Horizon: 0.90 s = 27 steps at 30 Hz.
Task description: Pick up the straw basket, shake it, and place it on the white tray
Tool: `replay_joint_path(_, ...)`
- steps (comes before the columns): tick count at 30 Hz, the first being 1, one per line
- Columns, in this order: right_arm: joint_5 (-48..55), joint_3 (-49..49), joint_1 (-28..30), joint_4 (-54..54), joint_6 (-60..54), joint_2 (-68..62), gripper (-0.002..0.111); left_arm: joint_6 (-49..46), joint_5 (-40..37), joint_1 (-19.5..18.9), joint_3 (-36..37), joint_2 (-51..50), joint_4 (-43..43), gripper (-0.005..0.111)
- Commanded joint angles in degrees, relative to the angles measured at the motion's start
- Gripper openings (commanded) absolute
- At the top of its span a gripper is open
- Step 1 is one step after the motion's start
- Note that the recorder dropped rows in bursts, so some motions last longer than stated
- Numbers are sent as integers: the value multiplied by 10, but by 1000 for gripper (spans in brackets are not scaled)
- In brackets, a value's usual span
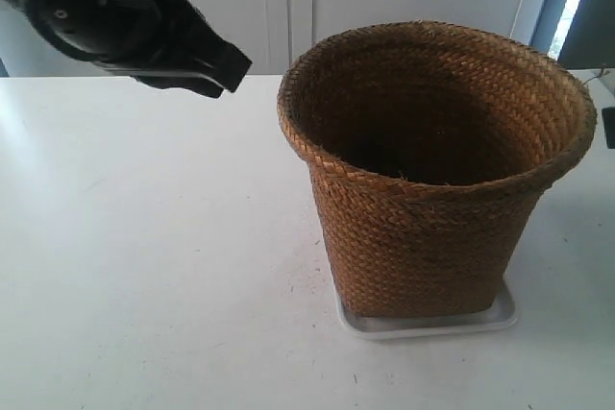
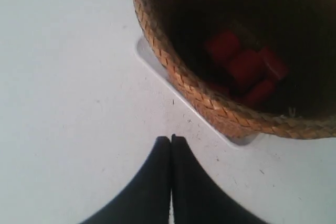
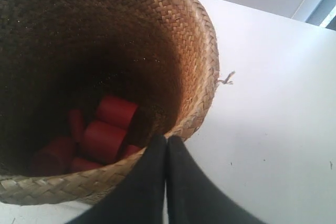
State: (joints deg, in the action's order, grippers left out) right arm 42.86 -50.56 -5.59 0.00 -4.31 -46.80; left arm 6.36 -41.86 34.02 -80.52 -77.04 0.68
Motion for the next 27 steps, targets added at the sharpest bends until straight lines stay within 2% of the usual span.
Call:
replay_joint_path(1,-6,5,5,0,2,4,0,-49,105,5,54,74,-7,0)
replay_joint_path(3,-6,5,5,0,2,4,0,-77,152,5,89,105,-7,0)
replay_joint_path(6,-6,5,5,0,2,4,0,-79,117,5,98,125,-2,0)
replay_joint_path(19,-6,5,5,0,2,4,0,-79,120,5,98,139,-2,0)
replay_joint_path(23,-6,5,5,0,2,4,0,-131,117,5,98,163,13,0)
replay_joint_path(27,-6,5,5,0,2,4,0,-131,73,2,108,199,13,0)
